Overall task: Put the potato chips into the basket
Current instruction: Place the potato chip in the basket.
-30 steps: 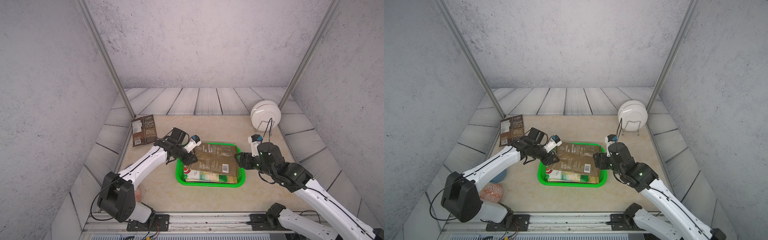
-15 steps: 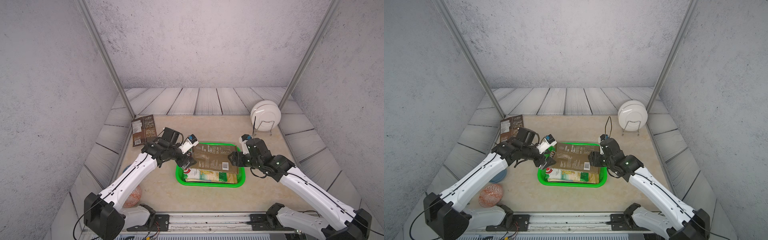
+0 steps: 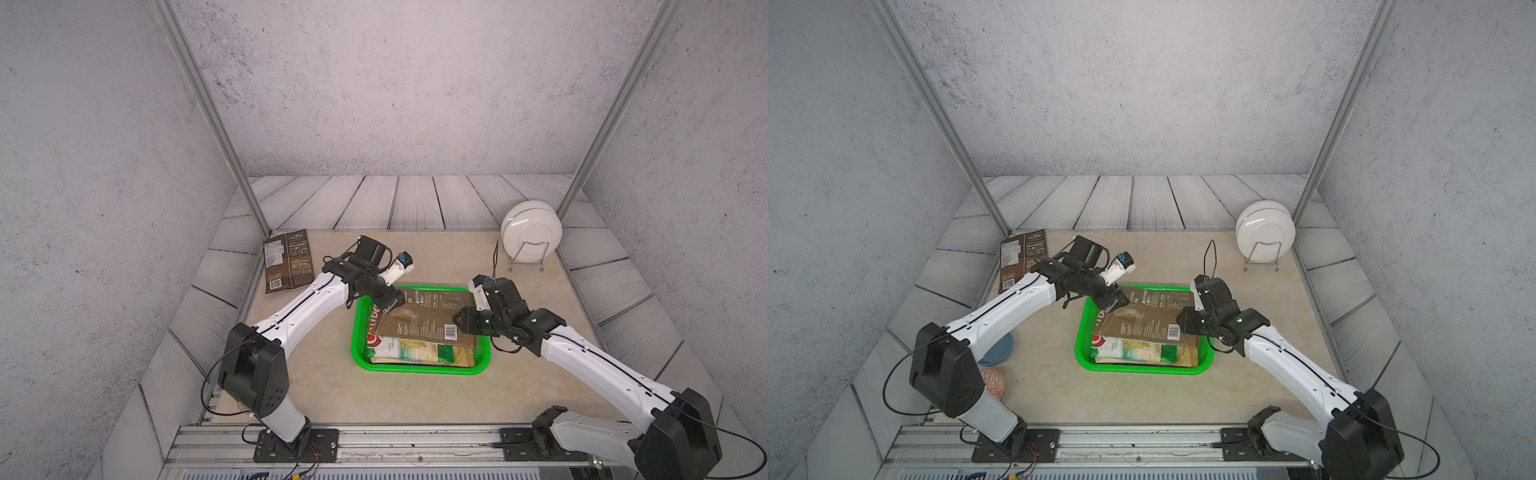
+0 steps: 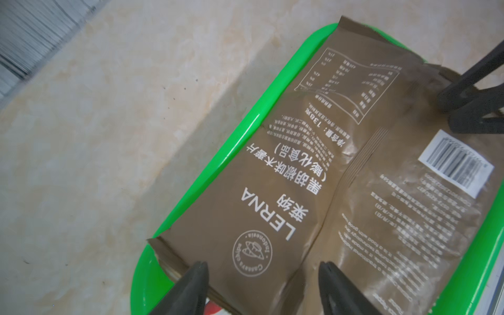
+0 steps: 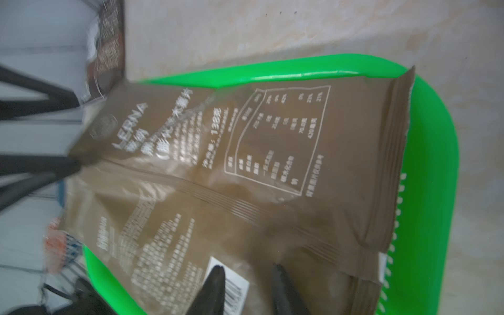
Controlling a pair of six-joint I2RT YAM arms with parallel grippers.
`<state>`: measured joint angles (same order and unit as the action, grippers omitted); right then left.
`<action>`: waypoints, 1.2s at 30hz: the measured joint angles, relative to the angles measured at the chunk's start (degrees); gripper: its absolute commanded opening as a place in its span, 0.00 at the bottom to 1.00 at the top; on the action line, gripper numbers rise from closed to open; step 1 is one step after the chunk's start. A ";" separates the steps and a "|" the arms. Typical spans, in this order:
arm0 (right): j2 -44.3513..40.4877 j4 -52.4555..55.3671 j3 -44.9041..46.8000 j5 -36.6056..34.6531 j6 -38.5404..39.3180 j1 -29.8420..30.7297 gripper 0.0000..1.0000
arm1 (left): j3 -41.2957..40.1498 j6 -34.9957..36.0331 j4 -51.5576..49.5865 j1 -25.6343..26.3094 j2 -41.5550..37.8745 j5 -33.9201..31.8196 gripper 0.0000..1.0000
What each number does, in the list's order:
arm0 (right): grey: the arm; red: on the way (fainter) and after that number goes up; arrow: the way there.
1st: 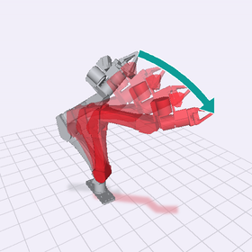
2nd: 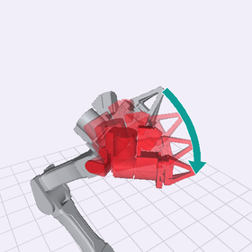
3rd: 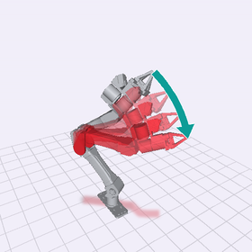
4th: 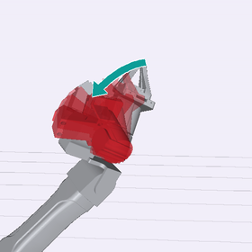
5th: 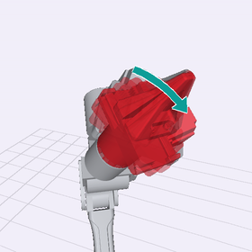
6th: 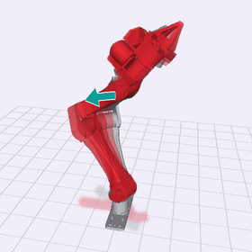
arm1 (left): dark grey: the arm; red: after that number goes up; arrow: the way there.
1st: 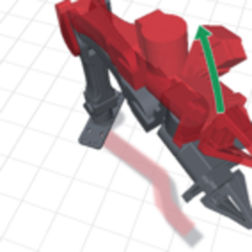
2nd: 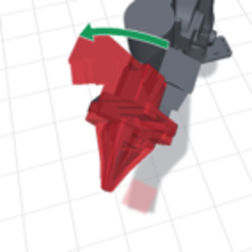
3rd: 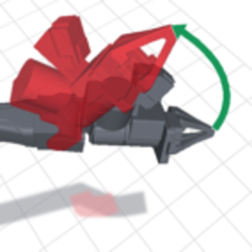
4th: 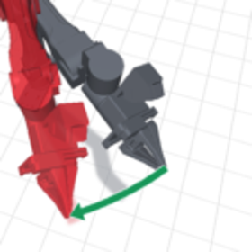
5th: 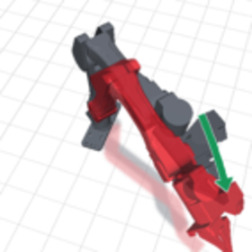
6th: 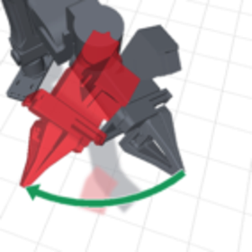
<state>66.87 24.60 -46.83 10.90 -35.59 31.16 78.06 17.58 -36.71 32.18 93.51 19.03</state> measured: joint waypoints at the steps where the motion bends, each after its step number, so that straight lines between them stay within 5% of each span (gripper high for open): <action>1: 0.11 -0.42 0.85 0.00 -0.22 -0.02 0.24 | -0.50 0.02 0.17 0.22 0.42 -0.70 0.64; 17: 6.49 -7.21 6.78 0.02 -0.59 -1.36 0.20 | -14.32 0.35 5.09 0.48 -7.17 -4.24 0.66; 28: -1.07 1.75 2.62 -1.64 3.39 -1.51 0.51 | -14.69 1.53 -3.52 0.46 -13.25 -1.53 0.70; 31: -6.08 3.74 0.22 -1.77 4.50 -1.51 0.63 | -13.77 1.55 -6.32 0.46 -16.92 -2.99 0.71; 36: -12.63 4.76 -2.56 -1.90 5.05 -1.51 0.67 | -10.56 1.57 -6.91 -0.37 -22.01 -9.05 0.73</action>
<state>54.24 29.36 -49.39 8.99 -30.55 29.65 67.51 19.16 -43.62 31.81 71.50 9.98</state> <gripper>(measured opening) 0.659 0.730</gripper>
